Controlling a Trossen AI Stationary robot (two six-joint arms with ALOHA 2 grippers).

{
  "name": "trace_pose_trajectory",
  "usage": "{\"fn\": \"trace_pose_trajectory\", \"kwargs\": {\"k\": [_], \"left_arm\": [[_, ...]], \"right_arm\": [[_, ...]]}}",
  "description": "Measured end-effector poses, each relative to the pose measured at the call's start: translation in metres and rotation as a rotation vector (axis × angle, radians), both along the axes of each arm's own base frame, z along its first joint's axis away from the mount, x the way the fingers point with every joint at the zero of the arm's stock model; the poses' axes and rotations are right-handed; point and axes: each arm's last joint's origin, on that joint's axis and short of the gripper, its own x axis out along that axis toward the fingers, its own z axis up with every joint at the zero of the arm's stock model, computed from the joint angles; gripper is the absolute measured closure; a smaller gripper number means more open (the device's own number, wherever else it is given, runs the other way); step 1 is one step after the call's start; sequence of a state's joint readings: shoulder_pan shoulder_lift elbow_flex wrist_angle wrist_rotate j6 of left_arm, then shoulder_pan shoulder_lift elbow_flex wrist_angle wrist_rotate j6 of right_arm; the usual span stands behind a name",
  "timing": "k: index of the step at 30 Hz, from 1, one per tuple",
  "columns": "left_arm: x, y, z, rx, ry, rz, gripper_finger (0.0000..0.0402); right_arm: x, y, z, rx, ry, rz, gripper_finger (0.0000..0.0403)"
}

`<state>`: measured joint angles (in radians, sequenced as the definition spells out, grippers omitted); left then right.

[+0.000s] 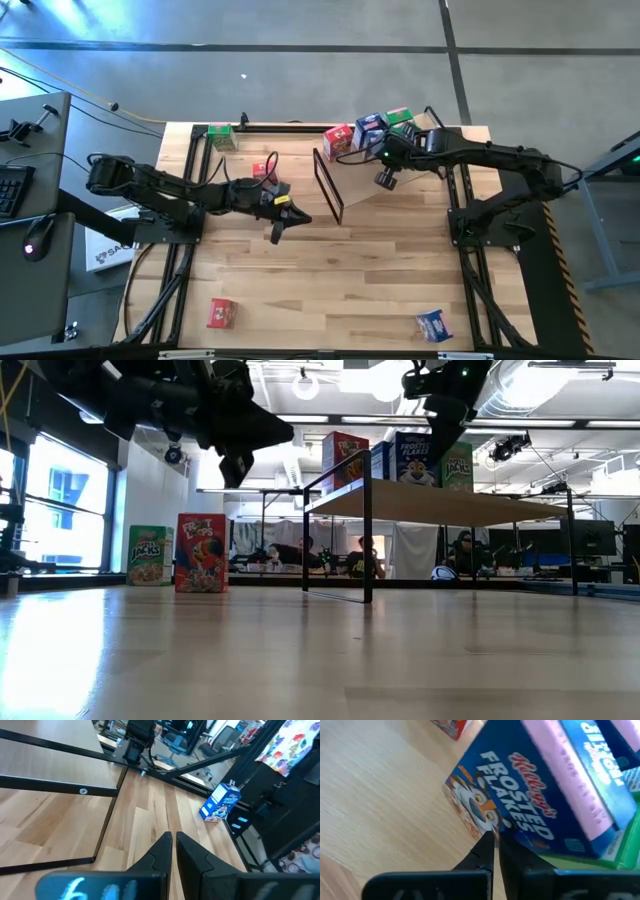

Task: Stack cereal on shelf
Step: Put the top blue cereal box on the shelf aligned with the blue cereal box, then put the top red cereal box on the shelf aligned with the red cereal box

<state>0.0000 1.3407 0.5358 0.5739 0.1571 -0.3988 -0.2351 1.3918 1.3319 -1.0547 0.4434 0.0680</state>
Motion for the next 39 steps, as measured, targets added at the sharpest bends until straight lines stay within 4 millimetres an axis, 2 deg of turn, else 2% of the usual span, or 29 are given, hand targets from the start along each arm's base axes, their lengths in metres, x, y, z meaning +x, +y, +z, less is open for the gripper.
{"fn": "trace_pose_trajectory", "kwargs": {"k": [12, 25, 28, 31, 35, 39], "left_arm": [[0.000, 0.008, 0.001, 0.055, -0.010, -0.032, 0.0385], [0.012, 0.008, 0.019, 0.113, 0.030, -0.048, 0.0385], [0.010, 0.009, 0.030, 0.157, 0.096, -0.054, 0.0385], [0.005, 0.014, 0.044, 0.194, 0.194, -0.031, 0.0385], [-0.009, 0.020, 0.058, 0.196, 0.344, 0.001, 0.0385], [-0.028, 0.026, 0.060, 0.193, 0.569, 0.038, 0.0371]], "right_arm": [[-0.001, -0.008, 0.001, -0.028, 0.011, 0.005, 0.0400], [0.002, -0.008, 0.002, -0.042, -0.010, 0.022, 0.0400], [0.001, 0.000, 0.007, -0.046, -0.019, 0.052, 0.0400], [-0.005, 0.013, 0.020, -0.057, -0.079, 0.092, 0.0400], [-0.015, 0.032, 0.032, -0.052, -0.159, 0.124, 0.0400], [-0.023, 0.049, 0.041, -0.048, -0.212, 0.163, 0.0400]]}}
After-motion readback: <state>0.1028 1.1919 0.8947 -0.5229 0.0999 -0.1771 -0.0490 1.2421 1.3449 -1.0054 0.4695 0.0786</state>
